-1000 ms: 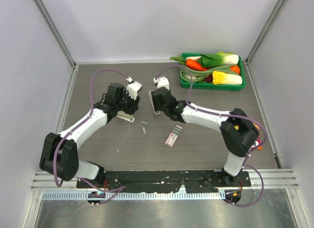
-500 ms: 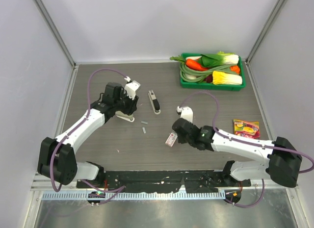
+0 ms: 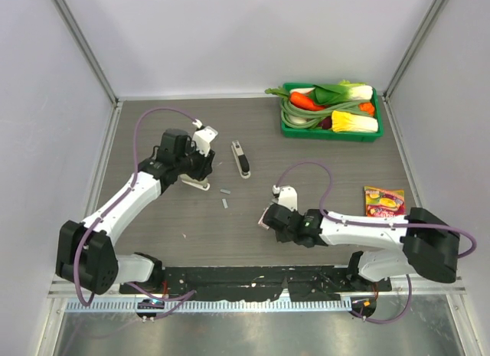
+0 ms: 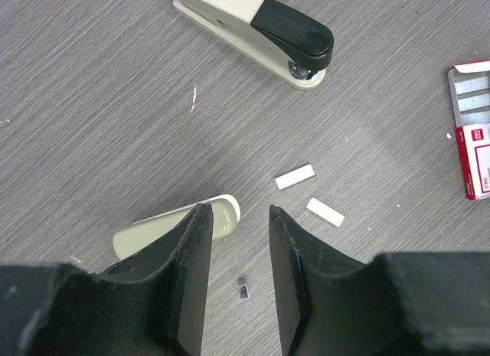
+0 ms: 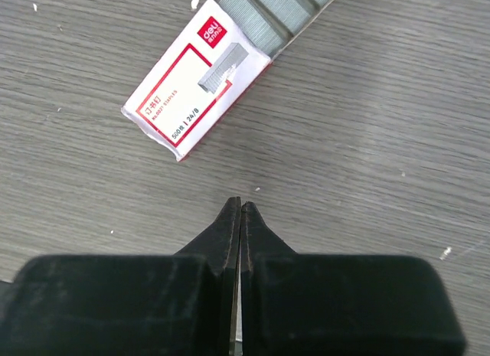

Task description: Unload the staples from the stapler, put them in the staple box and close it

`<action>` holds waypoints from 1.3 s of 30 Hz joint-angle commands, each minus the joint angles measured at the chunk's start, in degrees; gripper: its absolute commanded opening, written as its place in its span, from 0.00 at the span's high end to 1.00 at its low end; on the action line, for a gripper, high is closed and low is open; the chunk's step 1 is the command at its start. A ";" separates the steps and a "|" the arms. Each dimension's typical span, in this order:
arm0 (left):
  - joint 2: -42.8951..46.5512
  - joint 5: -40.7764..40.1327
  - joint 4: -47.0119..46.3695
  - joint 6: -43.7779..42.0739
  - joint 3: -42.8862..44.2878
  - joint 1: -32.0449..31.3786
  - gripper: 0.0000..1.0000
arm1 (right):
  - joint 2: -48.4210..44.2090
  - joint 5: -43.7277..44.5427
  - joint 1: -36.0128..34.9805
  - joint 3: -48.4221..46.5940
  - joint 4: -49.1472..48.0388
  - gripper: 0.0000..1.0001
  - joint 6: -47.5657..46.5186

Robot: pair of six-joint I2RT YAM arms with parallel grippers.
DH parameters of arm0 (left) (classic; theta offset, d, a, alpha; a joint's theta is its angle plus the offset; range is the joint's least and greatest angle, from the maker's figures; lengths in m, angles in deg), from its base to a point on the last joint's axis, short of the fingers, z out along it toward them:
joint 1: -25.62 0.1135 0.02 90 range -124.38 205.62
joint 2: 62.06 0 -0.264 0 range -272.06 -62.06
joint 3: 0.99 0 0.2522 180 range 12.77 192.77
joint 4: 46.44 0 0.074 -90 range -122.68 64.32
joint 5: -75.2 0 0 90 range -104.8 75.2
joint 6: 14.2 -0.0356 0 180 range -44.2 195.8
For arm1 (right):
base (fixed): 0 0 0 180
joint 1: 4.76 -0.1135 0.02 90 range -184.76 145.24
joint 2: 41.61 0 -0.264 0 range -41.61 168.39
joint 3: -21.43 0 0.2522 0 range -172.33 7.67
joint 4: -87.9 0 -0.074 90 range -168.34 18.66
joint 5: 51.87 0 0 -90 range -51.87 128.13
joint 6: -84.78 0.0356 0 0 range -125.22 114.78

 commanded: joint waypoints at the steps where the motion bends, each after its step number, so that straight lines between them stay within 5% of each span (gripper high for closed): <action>1: 2.69 0.04 0.42 -1.03 1.79 0.32 0.60 | 3.68 -0.45 -0.33 -0.73 -5.86 0.99 0.57; 19: 2.95 -0.48 0.68 -2.00 0.91 0.40 0.60 | 18.10 0.77 -0.07 -9.17 -13.08 0.99 -5.23; 39: 2.52 3.64 2.53 -3.75 0.03 0.32 0.59 | 18.91 -0.71 3.89 -9.79 -16.77 0.99 -8.66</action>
